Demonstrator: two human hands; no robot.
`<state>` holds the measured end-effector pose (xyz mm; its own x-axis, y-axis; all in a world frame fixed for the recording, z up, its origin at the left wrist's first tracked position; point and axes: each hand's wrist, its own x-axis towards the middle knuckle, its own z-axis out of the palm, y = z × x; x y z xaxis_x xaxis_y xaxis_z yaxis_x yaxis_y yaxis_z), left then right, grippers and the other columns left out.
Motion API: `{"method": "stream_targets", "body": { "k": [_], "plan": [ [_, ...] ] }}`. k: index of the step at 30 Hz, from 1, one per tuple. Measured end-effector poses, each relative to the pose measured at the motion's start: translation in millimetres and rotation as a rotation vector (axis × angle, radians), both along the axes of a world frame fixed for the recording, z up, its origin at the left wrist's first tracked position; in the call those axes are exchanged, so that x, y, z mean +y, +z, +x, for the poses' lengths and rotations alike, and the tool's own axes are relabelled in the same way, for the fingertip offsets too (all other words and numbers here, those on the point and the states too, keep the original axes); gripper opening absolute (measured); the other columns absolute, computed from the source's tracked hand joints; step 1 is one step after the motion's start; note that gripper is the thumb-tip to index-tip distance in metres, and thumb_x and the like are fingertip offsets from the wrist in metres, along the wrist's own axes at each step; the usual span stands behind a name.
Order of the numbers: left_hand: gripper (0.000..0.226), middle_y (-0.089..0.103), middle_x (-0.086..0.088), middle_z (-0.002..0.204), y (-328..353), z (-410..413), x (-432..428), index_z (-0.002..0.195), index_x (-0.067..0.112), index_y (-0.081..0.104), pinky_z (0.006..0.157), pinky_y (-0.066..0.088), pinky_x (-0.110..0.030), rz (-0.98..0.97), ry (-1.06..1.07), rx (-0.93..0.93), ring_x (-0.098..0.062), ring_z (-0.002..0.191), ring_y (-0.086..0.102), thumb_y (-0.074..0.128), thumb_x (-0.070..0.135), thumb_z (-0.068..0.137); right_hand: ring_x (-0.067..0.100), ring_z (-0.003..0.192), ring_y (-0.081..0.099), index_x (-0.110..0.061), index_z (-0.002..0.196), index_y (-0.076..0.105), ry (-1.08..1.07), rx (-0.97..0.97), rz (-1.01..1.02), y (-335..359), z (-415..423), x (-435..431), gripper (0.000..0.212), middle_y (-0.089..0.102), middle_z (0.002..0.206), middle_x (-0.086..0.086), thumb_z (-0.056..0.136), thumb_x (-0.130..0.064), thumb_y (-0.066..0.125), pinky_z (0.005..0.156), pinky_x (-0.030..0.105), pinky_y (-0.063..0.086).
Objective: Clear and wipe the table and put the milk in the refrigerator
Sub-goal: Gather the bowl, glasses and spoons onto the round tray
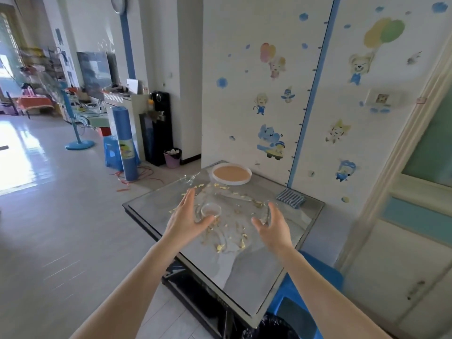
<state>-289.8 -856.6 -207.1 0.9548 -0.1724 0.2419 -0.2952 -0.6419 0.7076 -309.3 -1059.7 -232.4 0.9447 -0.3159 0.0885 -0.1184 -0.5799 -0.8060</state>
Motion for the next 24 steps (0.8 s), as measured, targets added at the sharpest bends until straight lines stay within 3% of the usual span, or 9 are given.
{"method": "stream_targets", "body": {
  "k": [7,21,24],
  "plan": [
    [0.089,0.012,-0.001,0.156,-26,115,32,0.148,0.014,0.005,0.115,0.019,-0.034,0.063,-0.001,0.112,-0.017,0.143,0.015,0.062,0.039,0.084,0.021,0.141,0.025,-0.015,0.145,0.018,-0.012,0.065,0.020,-23,118,31,0.070,0.024,0.153,0.004,0.089,-0.031,0.056,0.113,0.036,0.025],
    [0.080,0.032,-0.005,0.148,-78,313,86,0.145,0.012,0.017,0.102,0.030,-0.030,0.051,-0.146,0.227,-0.021,0.134,0.034,0.064,0.030,0.083,0.022,0.137,0.031,-0.014,0.144,0.021,-0.114,0.166,-0.047,-63,287,89,0.070,0.029,0.150,0.006,0.087,-0.029,0.058,0.107,0.032,0.030],
    [0.084,0.024,-0.003,0.152,-91,360,97,0.147,0.013,0.011,0.107,0.027,-0.030,0.077,-0.244,0.258,-0.019,0.138,0.028,0.063,0.033,0.084,0.021,0.138,0.029,-0.015,0.145,0.019,-0.208,0.189,-0.029,-76,313,103,0.071,0.026,0.152,0.004,0.088,-0.031,0.057,0.108,0.032,0.029]
  ]
}}
